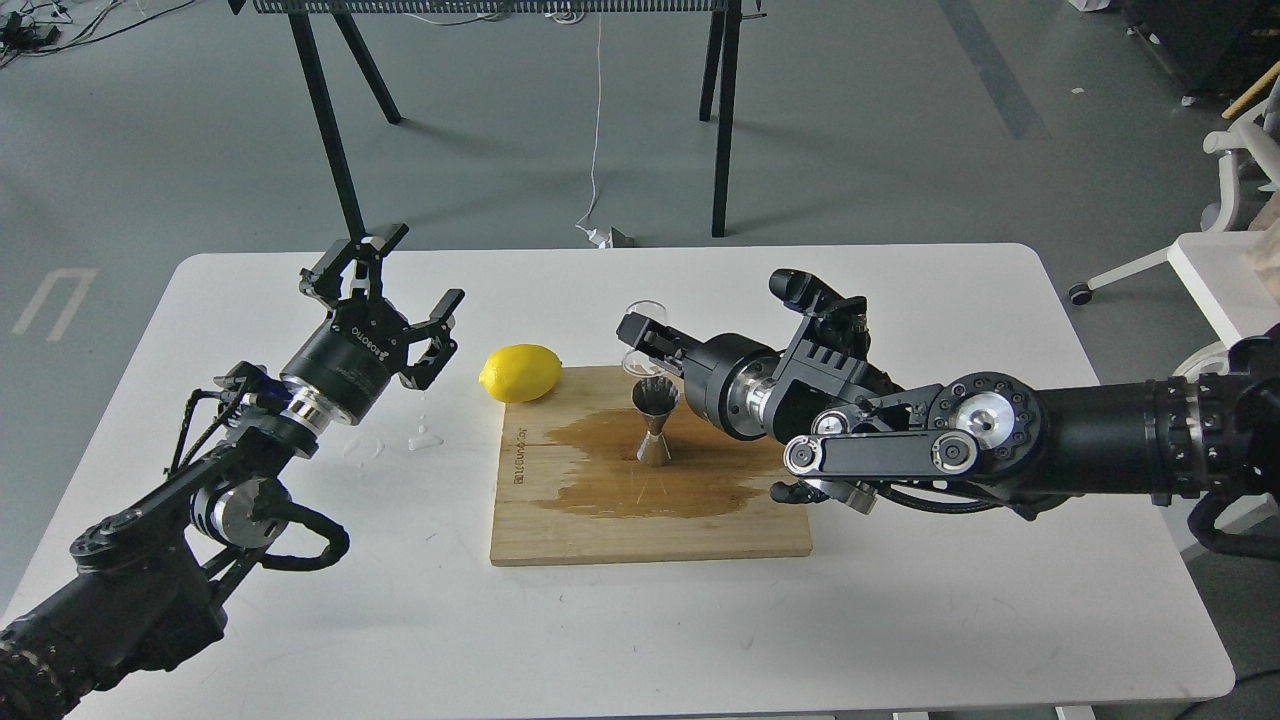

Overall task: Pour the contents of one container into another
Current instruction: 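Tilt the glass over the jigger to pour its contents in, then carry the glass back and lower it onto the table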

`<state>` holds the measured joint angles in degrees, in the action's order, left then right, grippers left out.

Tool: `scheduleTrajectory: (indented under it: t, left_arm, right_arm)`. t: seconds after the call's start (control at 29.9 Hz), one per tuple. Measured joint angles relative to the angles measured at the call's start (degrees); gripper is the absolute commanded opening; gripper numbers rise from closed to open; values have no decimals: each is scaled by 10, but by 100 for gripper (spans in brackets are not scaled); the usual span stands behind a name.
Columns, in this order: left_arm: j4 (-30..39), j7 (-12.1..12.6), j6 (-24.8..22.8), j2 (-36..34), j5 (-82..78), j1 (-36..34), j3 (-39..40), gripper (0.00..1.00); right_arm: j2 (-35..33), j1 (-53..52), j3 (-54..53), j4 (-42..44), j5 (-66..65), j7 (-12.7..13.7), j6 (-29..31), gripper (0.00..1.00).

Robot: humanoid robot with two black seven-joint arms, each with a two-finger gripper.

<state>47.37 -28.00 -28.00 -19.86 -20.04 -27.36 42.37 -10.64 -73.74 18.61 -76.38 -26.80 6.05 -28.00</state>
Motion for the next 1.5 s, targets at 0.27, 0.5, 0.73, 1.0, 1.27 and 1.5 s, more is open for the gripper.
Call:
scheduleTrajectory:
  t: [0.27, 0.5, 0.73, 1.0, 1.27, 1.5]
  left_arm:
    - [0, 0, 0, 0, 0, 0, 0, 89]
    - [0, 0, 0, -3, 0, 0, 0, 89]
    - [0, 0, 0, -4, 0, 0, 0, 89]
    - [0, 0, 0, -4, 0, 1, 0, 89]
    - [0, 0, 0, -4, 0, 1, 0, 89]
    - [0, 0, 0, -4, 0, 1, -1, 89]
  right_arm:
    - [0, -6, 7, -5, -2, 0, 0, 40]
    - [0, -7, 9, -8, -10, -1, 0, 40]
    - [0, -21, 22, -21, -12, -1, 0, 40]
    - [-2, -32, 39, -26, -19, -2, 0, 40]
    - [-22, -27, 14, -29, -18, -2, 0, 40]
    - [-62, 32, -116, -43, 2, -5, 0, 40]
